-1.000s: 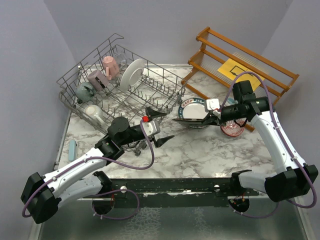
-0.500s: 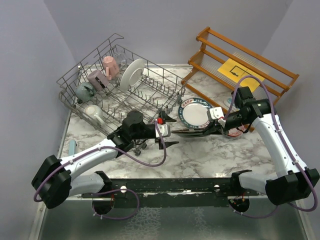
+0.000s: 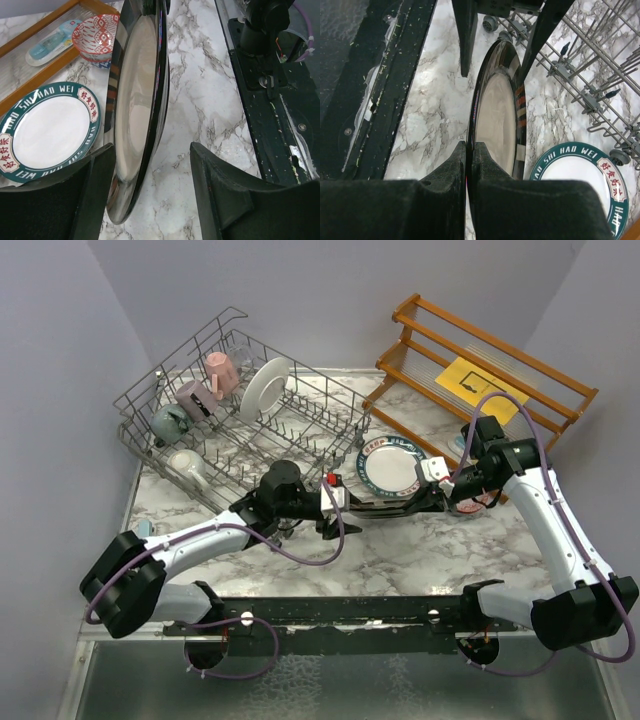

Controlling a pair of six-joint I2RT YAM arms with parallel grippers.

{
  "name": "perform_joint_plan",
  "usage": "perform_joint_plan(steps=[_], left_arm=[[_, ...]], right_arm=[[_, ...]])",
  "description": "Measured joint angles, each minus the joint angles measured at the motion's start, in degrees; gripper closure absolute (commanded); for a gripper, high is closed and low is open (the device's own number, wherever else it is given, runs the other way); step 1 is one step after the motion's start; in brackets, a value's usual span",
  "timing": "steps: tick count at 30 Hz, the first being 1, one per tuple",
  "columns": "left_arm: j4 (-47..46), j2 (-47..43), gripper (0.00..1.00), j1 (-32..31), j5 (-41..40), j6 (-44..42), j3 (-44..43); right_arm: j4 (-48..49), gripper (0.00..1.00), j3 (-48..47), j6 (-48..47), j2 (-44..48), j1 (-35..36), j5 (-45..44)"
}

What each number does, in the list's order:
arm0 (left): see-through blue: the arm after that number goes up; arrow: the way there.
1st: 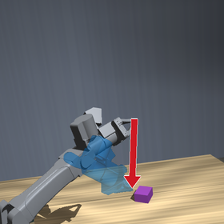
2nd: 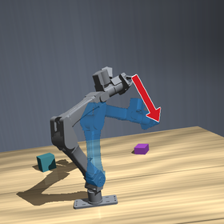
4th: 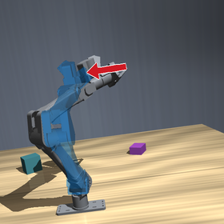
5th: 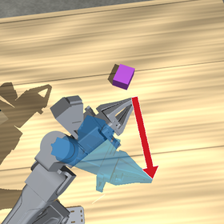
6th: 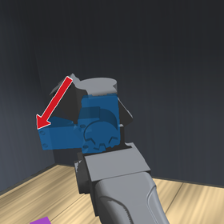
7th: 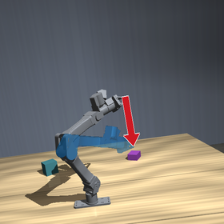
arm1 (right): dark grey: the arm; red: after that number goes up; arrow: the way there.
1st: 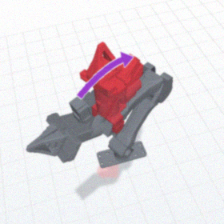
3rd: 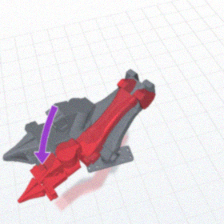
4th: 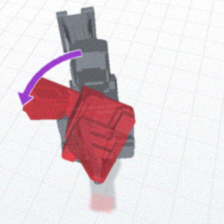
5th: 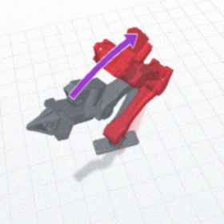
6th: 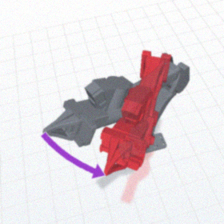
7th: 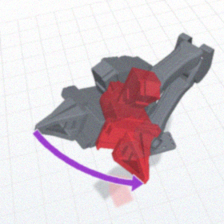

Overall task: Load the mixed dishes into the dish rack
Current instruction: Pick up the plate at the center of the board.

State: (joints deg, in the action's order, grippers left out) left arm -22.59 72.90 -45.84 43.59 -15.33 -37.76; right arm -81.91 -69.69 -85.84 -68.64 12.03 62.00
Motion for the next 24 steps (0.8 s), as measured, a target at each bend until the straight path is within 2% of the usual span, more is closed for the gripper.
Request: perform_joint_plan(steps=[3, 13, 20, 21, 24], left_arm=[[0.0, 0.5, 0.5, 0.0, 0.4, 0.3, -0.3], [1.1, 2.2, 0.98, 0.0, 3.3, 0.0, -2.0], [1.2, 2.2, 1.0, -0.6, 7.0, -0.4, -1.7], [0.6, 2.1, 1.0, -0.6, 7.1, 0.2, -1.4], [-1.9, 1.1, 1.0, -0.6, 7.2, 2.6, 0.0]], right_arm=[[-0.1, 0.99, 0.0, 0.0, 0.0, 0.2, 0.5], [0.1, 0.99, 0.0, -0.4, 0.0, 1.1, 0.9], [-0.7, 0.99, 0.0, 0.5, 0.0, 1.1, 1.3], [-0.8, 0.97, -0.1, 0.7, 0.0, 1.1, 1.4], [-0.8, 0.8, -0.6, 2.2, 0.0, 1.4, 2.2]])
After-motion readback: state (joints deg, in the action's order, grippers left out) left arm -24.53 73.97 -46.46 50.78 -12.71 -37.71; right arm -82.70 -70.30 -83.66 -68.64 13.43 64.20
